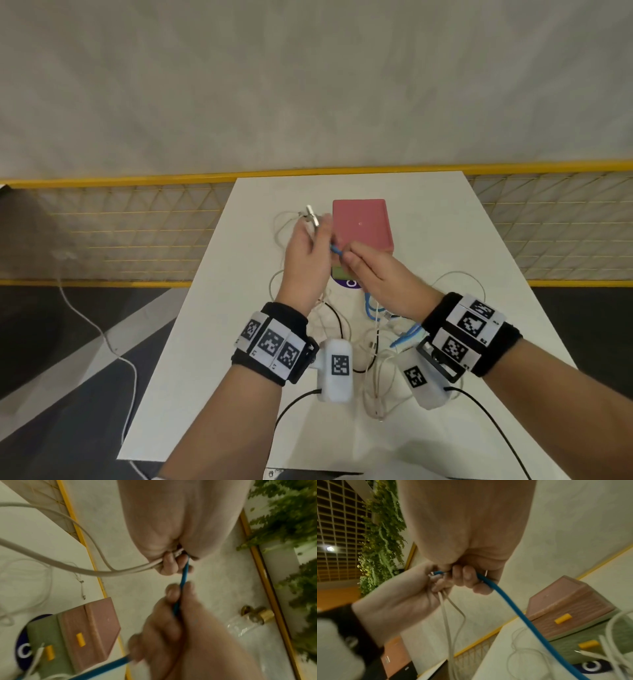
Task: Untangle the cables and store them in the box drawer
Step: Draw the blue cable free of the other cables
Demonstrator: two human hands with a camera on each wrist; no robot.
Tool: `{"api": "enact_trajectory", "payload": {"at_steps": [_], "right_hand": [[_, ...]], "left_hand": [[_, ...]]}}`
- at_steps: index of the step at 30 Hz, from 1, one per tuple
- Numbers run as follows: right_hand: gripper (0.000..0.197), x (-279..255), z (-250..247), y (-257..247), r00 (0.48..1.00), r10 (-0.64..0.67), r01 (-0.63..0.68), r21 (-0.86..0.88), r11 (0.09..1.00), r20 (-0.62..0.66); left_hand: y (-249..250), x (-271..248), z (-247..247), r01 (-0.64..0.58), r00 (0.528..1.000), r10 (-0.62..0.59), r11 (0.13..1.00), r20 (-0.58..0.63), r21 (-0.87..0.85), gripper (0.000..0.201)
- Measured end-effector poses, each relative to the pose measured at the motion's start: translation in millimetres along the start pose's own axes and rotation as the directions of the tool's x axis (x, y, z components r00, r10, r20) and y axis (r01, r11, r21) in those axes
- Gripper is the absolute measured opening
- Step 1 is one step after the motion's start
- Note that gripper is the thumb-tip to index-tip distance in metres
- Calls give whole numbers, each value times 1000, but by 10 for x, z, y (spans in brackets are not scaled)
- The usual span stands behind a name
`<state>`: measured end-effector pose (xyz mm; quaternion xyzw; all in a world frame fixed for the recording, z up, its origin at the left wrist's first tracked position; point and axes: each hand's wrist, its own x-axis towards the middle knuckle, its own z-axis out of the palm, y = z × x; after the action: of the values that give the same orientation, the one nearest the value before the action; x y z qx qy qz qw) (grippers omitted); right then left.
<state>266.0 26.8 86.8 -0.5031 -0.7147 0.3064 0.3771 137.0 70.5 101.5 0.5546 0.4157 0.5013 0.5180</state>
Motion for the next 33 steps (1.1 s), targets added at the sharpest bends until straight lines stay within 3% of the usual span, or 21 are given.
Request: {"api": "enact_trajectory", "payload": {"at_steps": [4, 7, 9, 10, 12, 13, 15, 16, 17, 19, 22, 24, 26, 28, 30, 31, 33], "right_hand": [[30, -118, -17, 232, 995, 59, -52, -95, 994, 79], [24, -202, -37, 450, 987, 146, -139, -97, 986, 66], [25, -199, -45, 504, 987, 163, -163, -75, 984, -7], [25, -180, -53, 491, 986, 156, -159, -57, 986, -53], [24, -111, -83, 399, 983, 125, -129, -26, 991, -135], [22, -72, -109, 345, 983, 103, -106, -13, 994, -154], [20, -18, -171, 251, 987, 59, -55, 28, 998, -151], [20, -11, -203, 228, 989, 47, -41, 42, 998, -143], [21, -19, -230, 231, 990, 52, -46, 45, 998, -135], [25, -81, -253, 310, 988, 90, -85, 43, 995, -123], [27, -219, -202, 518, 983, 139, -133, 56, 989, -122], [26, -273, -150, 575, 980, 161, -158, 33, 987, -117], [24, -275, -112, 551, 975, 173, -170, 34, 985, -142], [23, -250, -93, 504, 975, 156, -152, 33, 988, -160], [21, -211, -69, 498, 979, 131, -132, 7, 991, -157], [20, -195, -60, 511, 980, 118, -119, 1, 993, -157], [21, -187, -53, 525, 984, 98, -97, 15, 995, -146]], "left_hand": [[303, 171, -227, -14, 971, -37, 978, -237, -208, 34], [501, 215, -421, 12, 982, -89, 909, -166, -416, 43], [503, 182, -390, 36, 999, -44, 972, -29, -234, 41], [459, 158, -331, 17, 999, -17, 1000, 49, -15, 32], [298, 99, -206, -47, 974, -44, 921, 222, 387, 21], [186, 61, -155, -80, 940, -109, 850, 324, 521, 32], [57, -14, -73, -134, 872, -212, 763, 440, 632, 44], [53, -22, -62, -134, 881, -198, 767, 430, 627, 43], [97, -9, -68, -106, 918, -150, 800, 368, 590, 40], [229, 68, -119, -35, 992, -27, 874, 122, 484, 35], [341, 225, -263, -25, 981, 82, 953, -175, 303, 40], [289, 251, -295, -39, 972, 114, 940, -204, 338, 37], [166, 213, -256, -81, 974, 163, 896, -155, 438, 20], [31, 110, -159, -173, 983, 183, 853, 28, 493, 42], [-109, -16, -31, -246, 955, 101, 795, 278, 555, 41], [-175, -77, 39, -251, 938, 40, 766, 345, 592, 35], [-265, -132, 113, -203, 932, -28, 788, 363, 581, 49]]}}
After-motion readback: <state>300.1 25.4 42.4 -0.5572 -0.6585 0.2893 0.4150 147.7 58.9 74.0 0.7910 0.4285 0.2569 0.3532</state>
